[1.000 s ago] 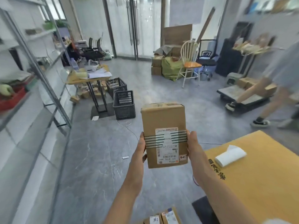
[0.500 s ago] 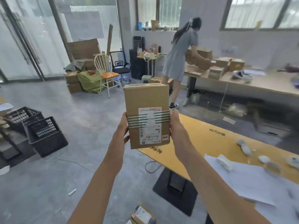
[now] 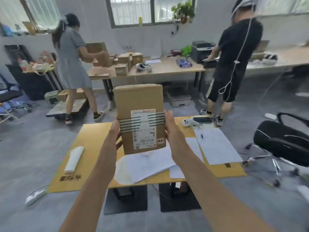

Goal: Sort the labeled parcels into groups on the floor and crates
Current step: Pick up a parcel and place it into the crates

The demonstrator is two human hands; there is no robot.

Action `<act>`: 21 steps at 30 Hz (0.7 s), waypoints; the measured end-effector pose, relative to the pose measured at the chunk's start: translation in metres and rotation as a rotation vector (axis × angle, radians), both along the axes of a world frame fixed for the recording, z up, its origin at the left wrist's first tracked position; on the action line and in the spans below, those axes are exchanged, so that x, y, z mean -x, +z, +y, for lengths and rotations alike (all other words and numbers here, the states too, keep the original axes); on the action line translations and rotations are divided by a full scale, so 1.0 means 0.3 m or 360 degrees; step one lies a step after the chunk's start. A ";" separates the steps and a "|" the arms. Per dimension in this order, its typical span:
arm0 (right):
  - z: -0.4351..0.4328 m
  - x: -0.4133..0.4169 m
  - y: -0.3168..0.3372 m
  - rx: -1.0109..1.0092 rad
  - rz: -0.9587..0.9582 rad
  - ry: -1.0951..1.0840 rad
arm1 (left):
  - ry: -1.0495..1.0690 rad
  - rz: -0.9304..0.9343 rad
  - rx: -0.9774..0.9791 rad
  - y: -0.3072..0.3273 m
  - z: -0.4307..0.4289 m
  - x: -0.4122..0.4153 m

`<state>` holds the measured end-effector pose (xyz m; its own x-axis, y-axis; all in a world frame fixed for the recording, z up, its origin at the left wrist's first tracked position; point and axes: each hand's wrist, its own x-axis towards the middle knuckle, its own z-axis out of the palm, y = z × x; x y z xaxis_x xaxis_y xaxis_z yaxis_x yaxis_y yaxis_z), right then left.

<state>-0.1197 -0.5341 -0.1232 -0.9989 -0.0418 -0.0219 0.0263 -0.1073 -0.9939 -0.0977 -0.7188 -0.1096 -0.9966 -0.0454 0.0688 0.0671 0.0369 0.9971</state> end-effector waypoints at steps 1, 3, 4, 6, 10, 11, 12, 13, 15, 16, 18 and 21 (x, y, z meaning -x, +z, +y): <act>0.091 -0.011 -0.005 0.0022 -0.0026 -0.0056 | -0.0055 -0.0017 0.0007 -0.007 0.093 0.014; 0.278 -0.035 -0.023 0.0048 -0.0060 -0.0180 | -0.0159 -0.0053 0.0018 -0.018 0.283 0.032; 0.374 -0.050 -0.040 0.0049 -0.0076 -0.0243 | -0.0226 -0.0071 0.0025 -0.022 0.378 0.037; 0.564 -0.091 -0.060 0.0056 -0.0093 -0.0342 | -0.0359 -0.0098 0.0035 -0.030 0.575 0.041; 0.900 -0.192 -0.072 0.0052 -0.0091 -0.0550 | -0.0602 -0.0129 0.0081 -0.058 0.918 0.047; 0.975 -0.213 -0.081 0.0044 -0.0118 -0.0616 | -0.0658 -0.0136 0.0088 -0.069 0.999 0.051; 1.050 -0.235 -0.098 0.0041 -0.0143 -0.0695 | -0.0720 -0.0144 0.0097 -0.078 1.083 0.054; 1.119 -0.256 -0.115 0.0054 -0.0164 -0.0781 | -0.0785 -0.0150 0.0110 -0.089 1.164 0.058; 1.252 -0.296 -0.144 0.0081 -0.0179 -0.0921 | -0.0941 -0.0149 0.0136 -0.105 1.318 0.061; 1.315 -0.316 -0.160 0.0088 -0.0178 -0.0983 | -0.1019 -0.0147 0.0146 -0.115 1.392 0.062; 1.427 -0.359 -0.186 0.0123 -0.0199 -0.1114 | -0.1173 -0.0150 0.0181 -0.136 1.528 0.067; 1.563 -0.397 -0.226 0.0154 -0.0264 -0.1342 | -0.1371 -0.0183 0.0211 -0.177 1.714 0.095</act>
<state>-0.0006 -0.0651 -0.1911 -0.6813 0.7028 -0.2047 0.0436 -0.2401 -0.9698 -0.1263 -0.2046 -0.1628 -0.6820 0.7267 -0.0827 0.0245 0.1357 0.9905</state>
